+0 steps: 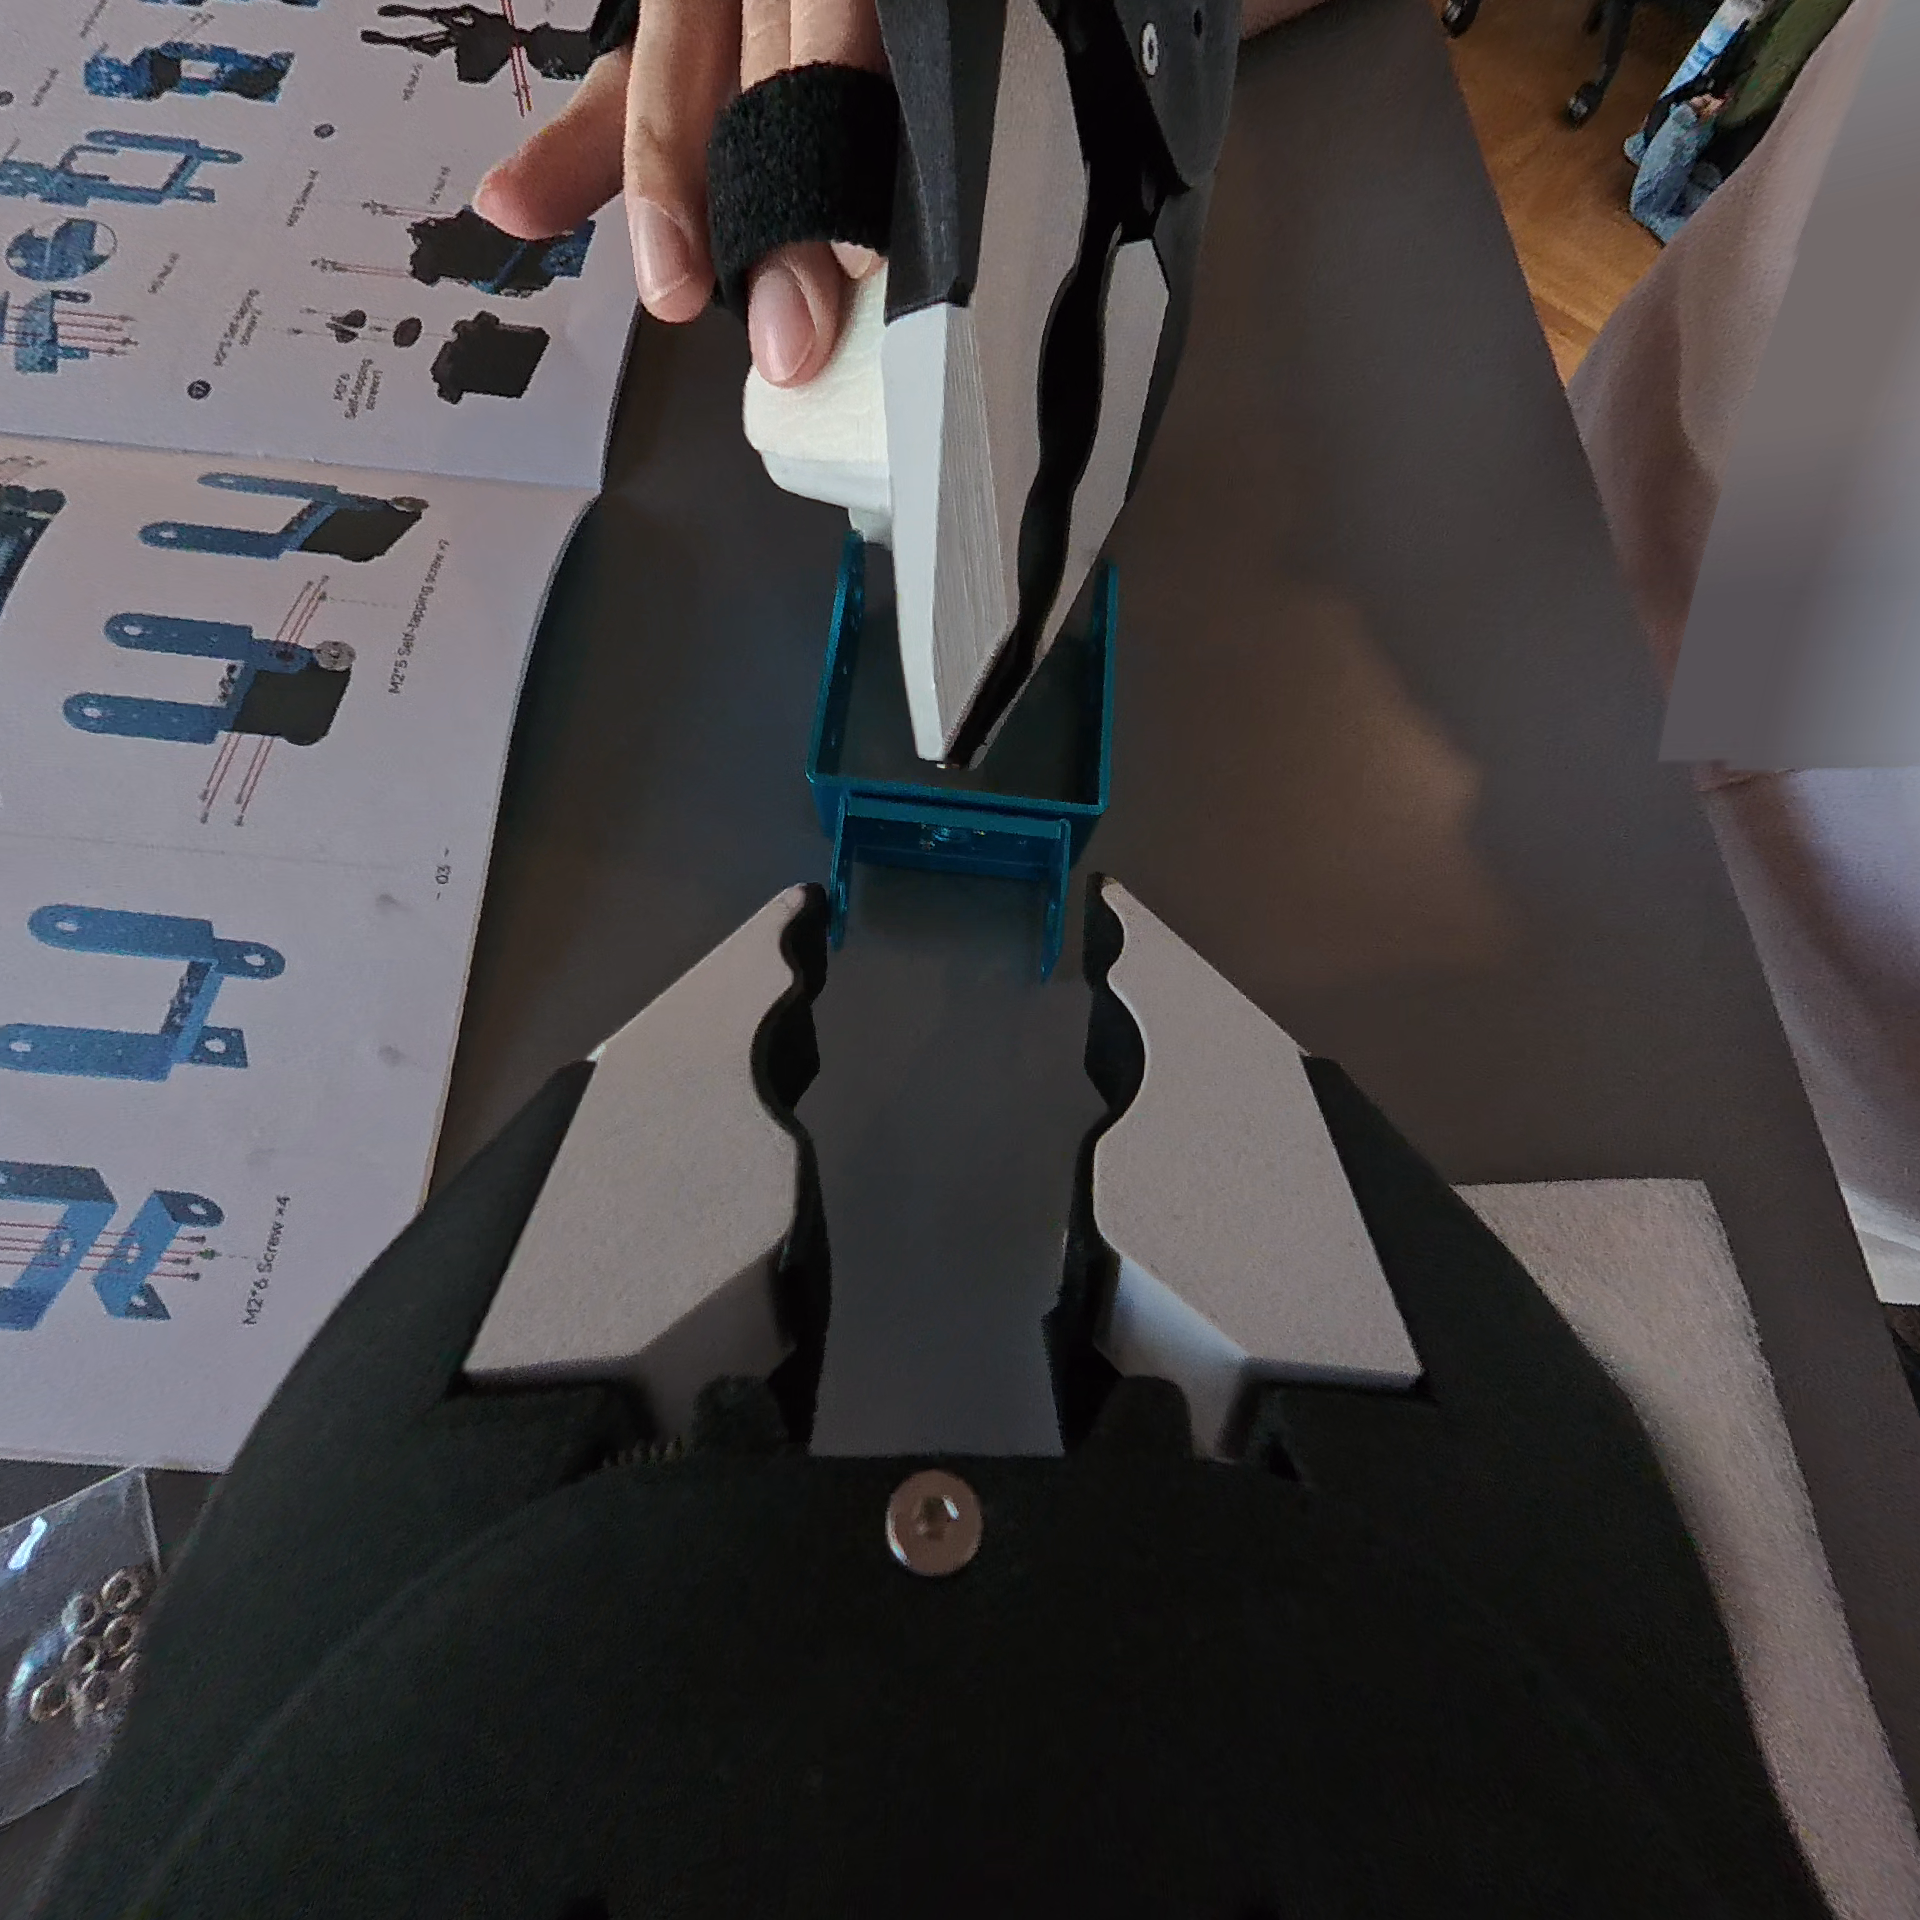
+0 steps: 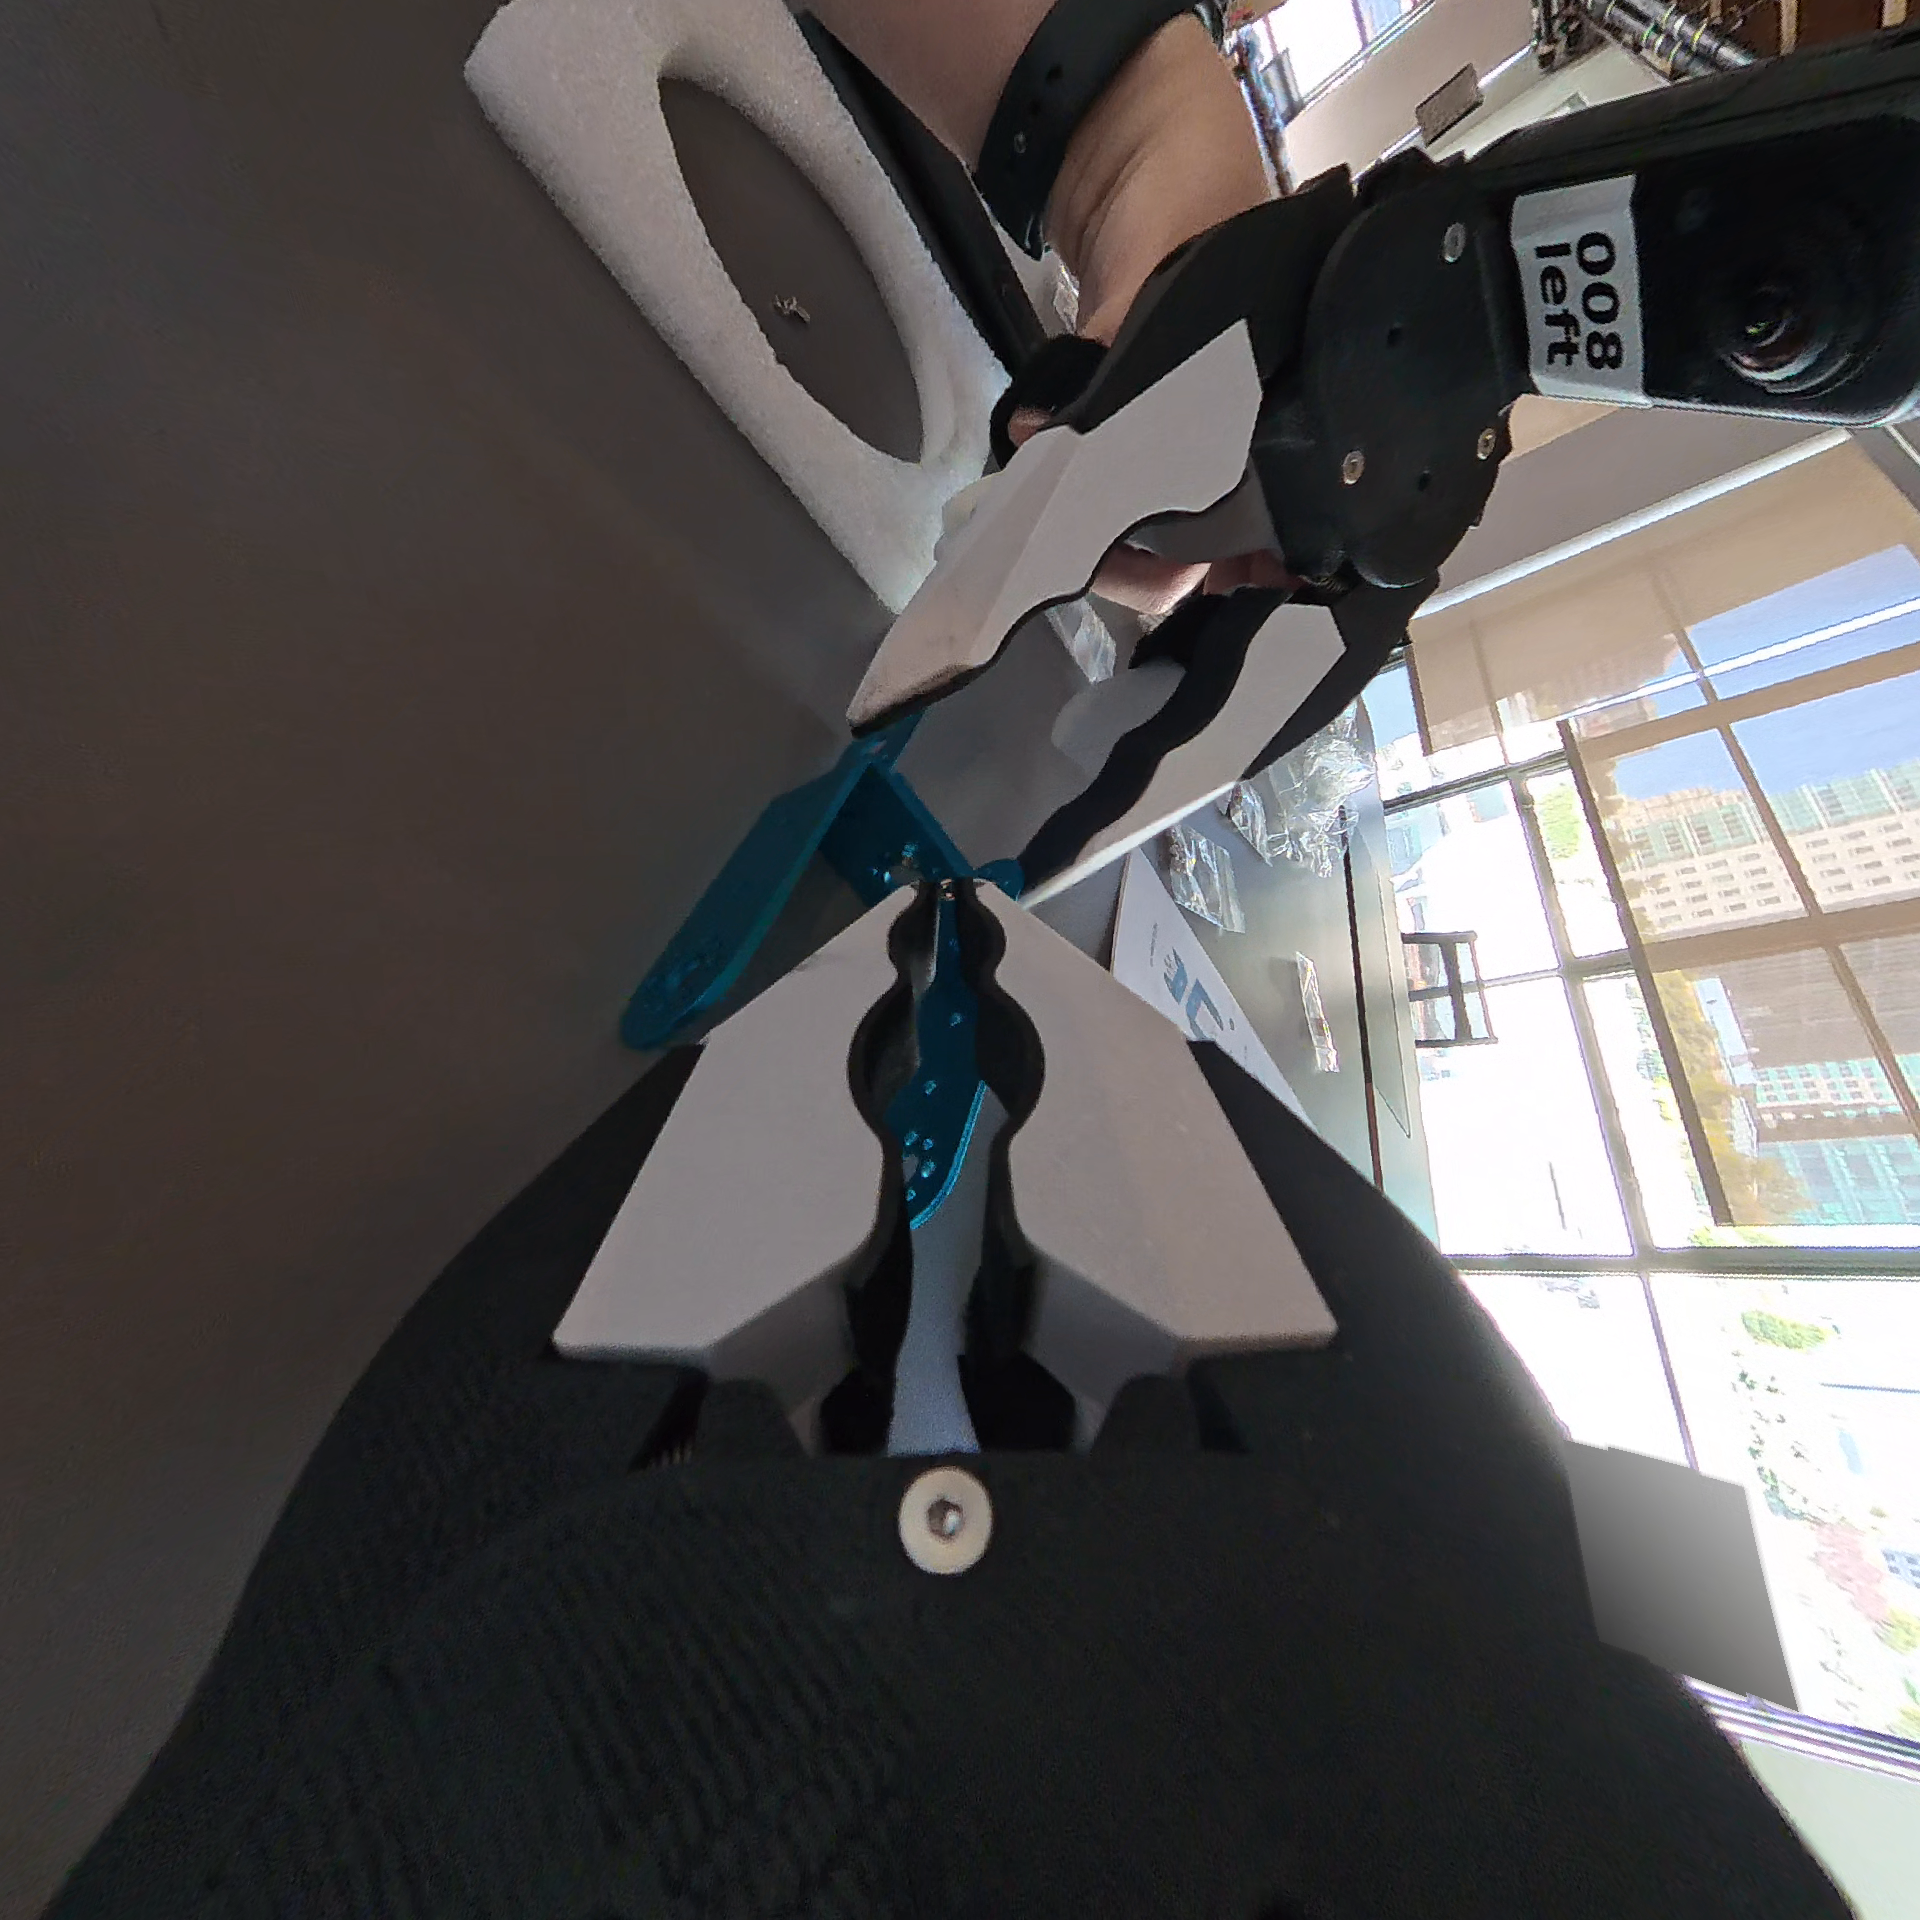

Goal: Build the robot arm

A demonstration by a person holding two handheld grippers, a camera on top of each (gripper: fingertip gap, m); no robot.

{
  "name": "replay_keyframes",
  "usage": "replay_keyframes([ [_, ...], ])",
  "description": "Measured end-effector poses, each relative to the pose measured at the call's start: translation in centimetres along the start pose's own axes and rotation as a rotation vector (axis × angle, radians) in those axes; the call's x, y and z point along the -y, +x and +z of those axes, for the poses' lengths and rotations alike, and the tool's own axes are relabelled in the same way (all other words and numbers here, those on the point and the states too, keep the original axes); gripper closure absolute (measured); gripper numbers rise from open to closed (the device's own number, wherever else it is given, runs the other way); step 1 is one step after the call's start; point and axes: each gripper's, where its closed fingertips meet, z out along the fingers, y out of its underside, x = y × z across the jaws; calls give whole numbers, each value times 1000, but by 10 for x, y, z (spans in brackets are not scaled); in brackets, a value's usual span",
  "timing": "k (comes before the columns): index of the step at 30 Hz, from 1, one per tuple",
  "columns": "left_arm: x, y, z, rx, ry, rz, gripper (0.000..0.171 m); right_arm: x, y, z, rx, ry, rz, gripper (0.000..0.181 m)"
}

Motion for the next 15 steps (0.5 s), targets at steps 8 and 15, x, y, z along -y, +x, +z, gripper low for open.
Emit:
replay_keyframes([
  [8,-2,0,4,-6,-11,5,126,-3,-2,-3,19,-15,3,179],
  [15,-10,-4,-1,21,-56,-14,111,-16,2,0,16,-8,11,179],
])
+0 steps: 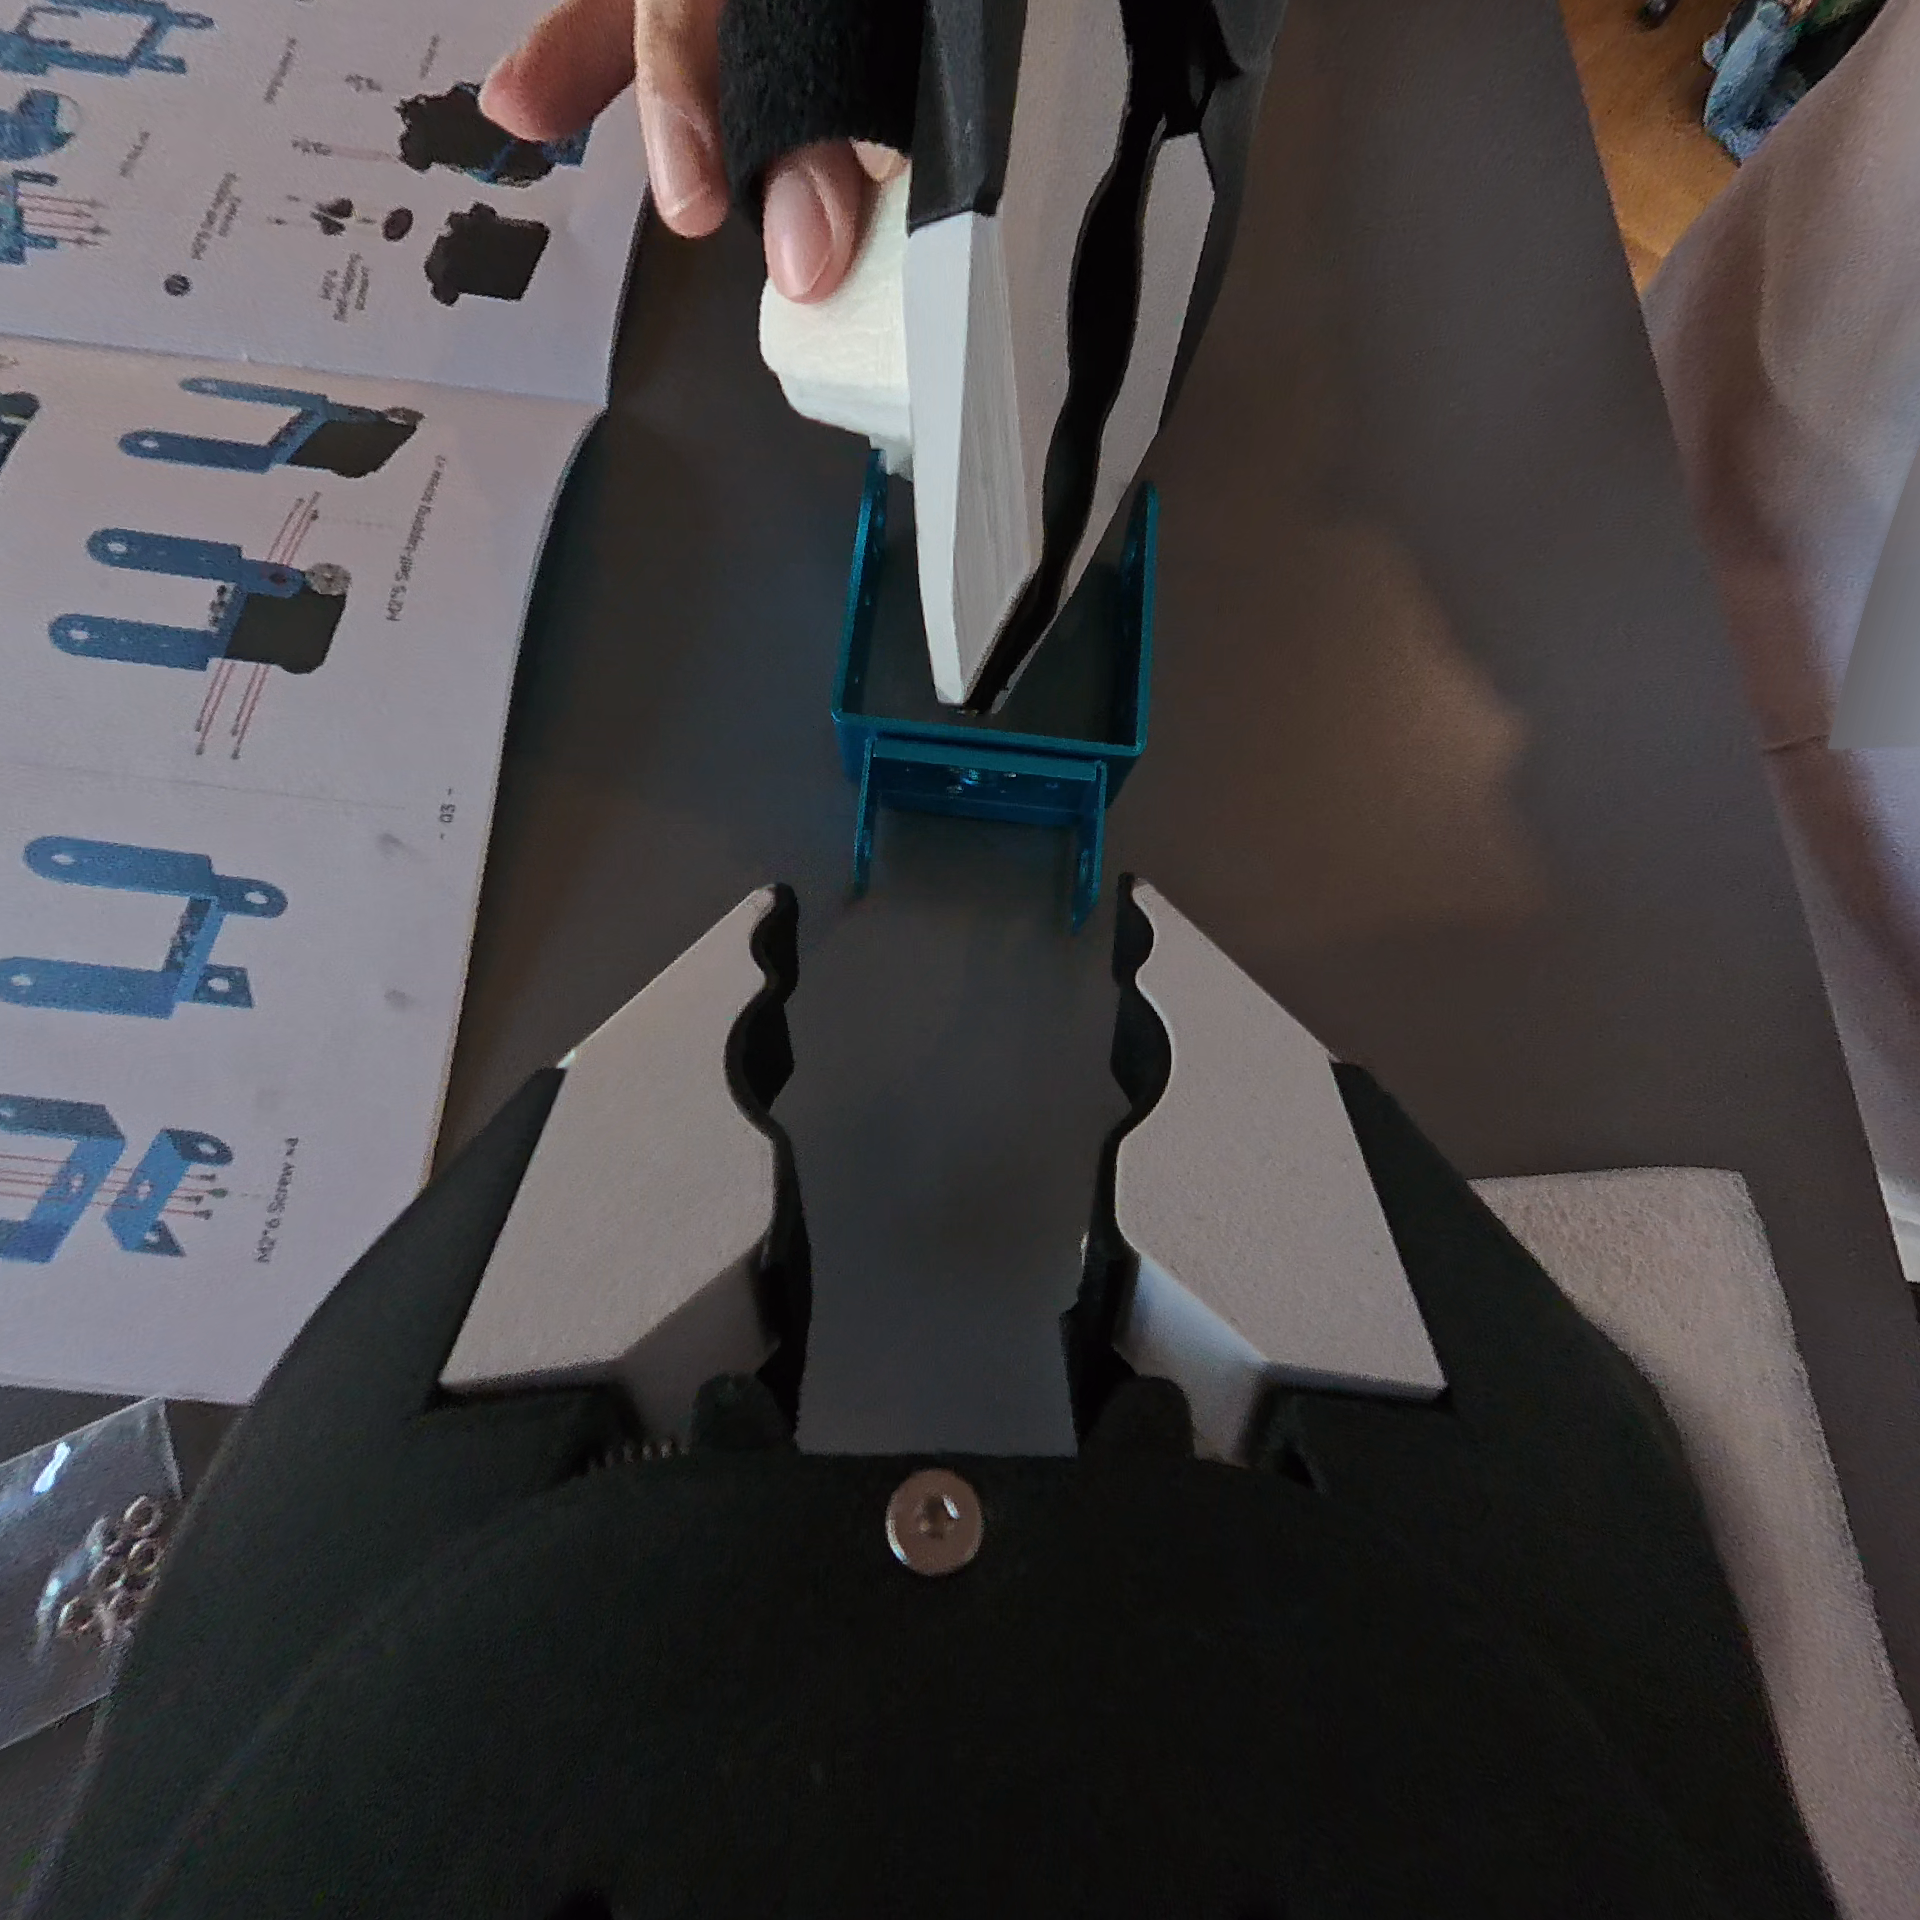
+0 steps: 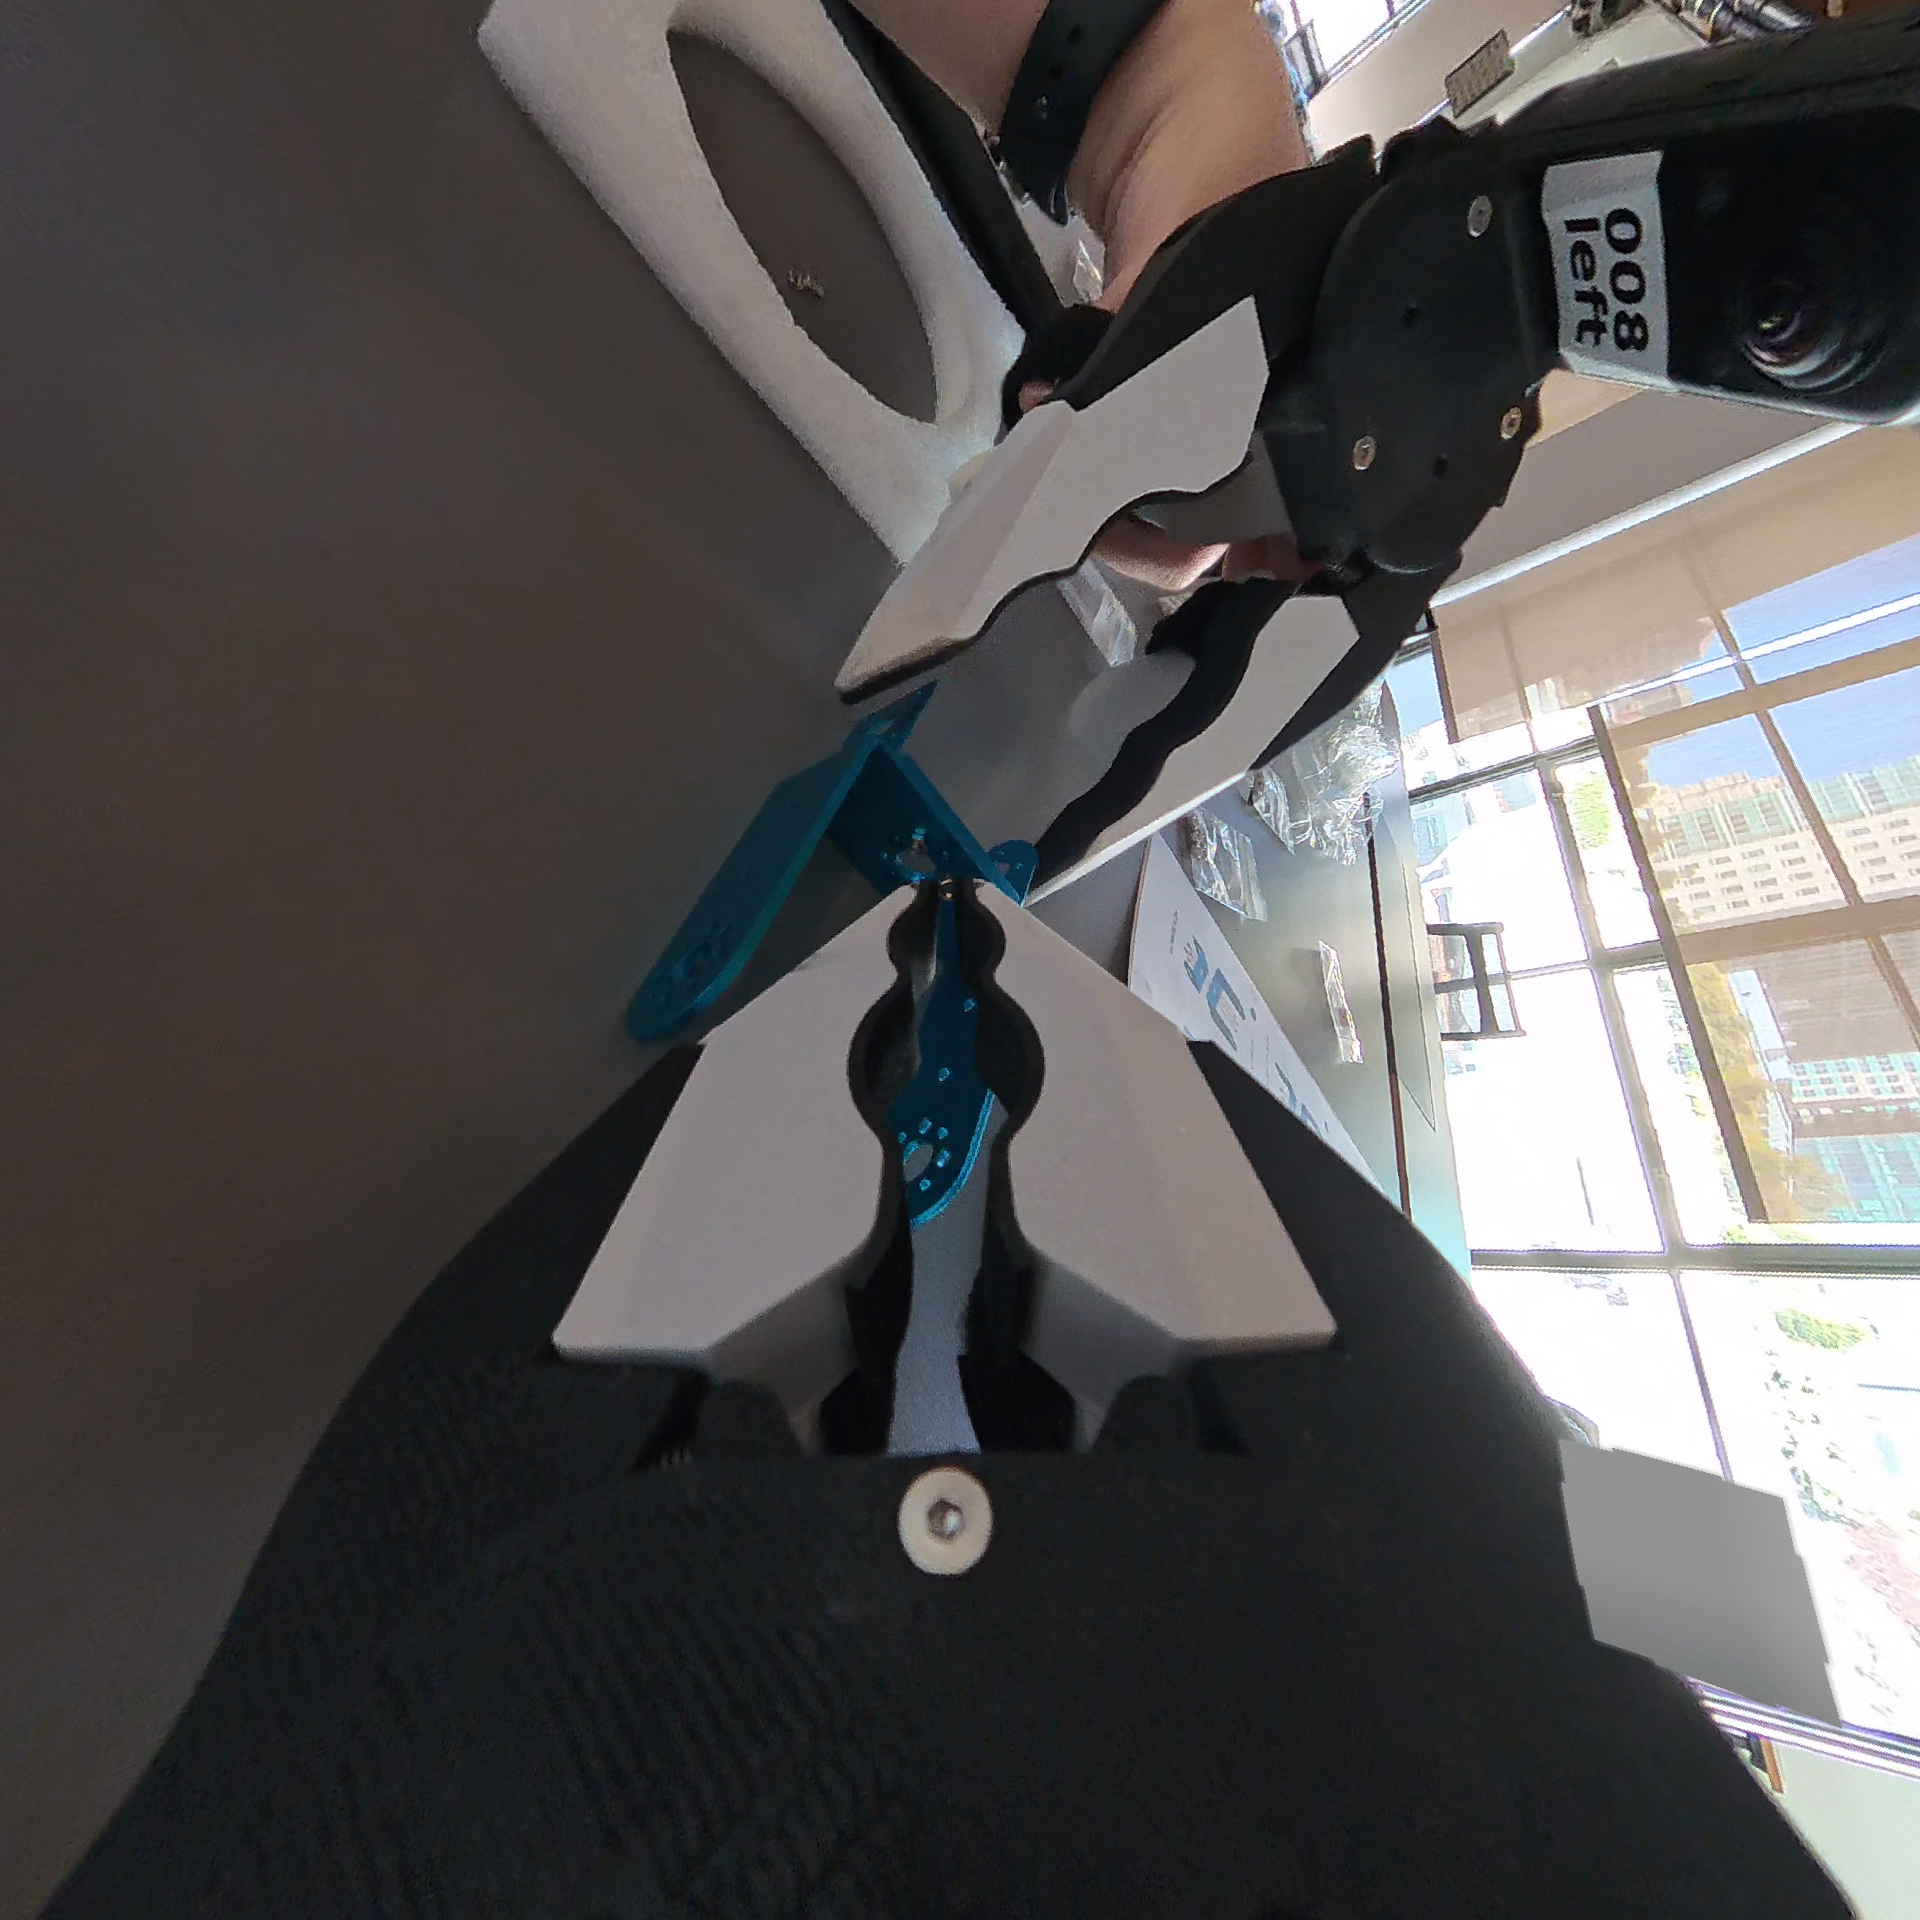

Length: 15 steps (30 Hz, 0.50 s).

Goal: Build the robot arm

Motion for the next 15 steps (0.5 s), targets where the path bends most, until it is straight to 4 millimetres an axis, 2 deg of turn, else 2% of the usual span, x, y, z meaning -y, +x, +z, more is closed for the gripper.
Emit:
replay_keyframes([
  [4,7,0,-4,0,49,8,122,-5,0,-2,0,5,2,179],
  [13,6,3,2,-10,29,36,127,-8,3,-3,0,11,15,179],
  [15,6,3,2,-10,27,37,127,-16,2,-1,1,11,13,179],
])
